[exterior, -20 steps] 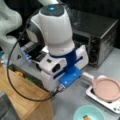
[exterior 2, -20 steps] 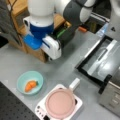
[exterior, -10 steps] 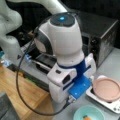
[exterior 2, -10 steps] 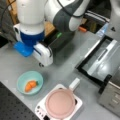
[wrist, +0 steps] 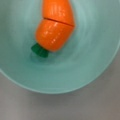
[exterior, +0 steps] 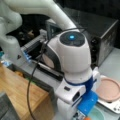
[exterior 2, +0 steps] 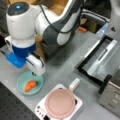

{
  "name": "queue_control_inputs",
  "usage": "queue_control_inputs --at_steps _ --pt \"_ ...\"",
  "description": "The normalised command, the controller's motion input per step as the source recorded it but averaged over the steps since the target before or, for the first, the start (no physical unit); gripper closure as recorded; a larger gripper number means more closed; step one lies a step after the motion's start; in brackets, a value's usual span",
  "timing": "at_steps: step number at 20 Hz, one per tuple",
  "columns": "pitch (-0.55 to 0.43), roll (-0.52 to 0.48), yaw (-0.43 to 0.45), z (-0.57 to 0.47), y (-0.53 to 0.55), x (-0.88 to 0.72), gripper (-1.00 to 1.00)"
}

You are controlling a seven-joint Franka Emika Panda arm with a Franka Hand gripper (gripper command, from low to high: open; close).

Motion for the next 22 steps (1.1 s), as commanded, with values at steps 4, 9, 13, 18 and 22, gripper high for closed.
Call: queue_control_inputs --at_steps 4,9,13,18,22 --pt "0.06 -0.165 0.108 -0.18 0.03 0.27 -1.0" --pt "0.059 -0.203 0.065 -0.18 0.09 0.26 -1.0" --pt "0.049 -0.216 0.036 -0.1 0.1 0.23 -1.0" --pt "0.053 -0.2 0.024 -0.04 0.08 0.18 -1.0" --pt "0.049 -0.173 0.01 -0.07 0.08 0.09 -1.0"
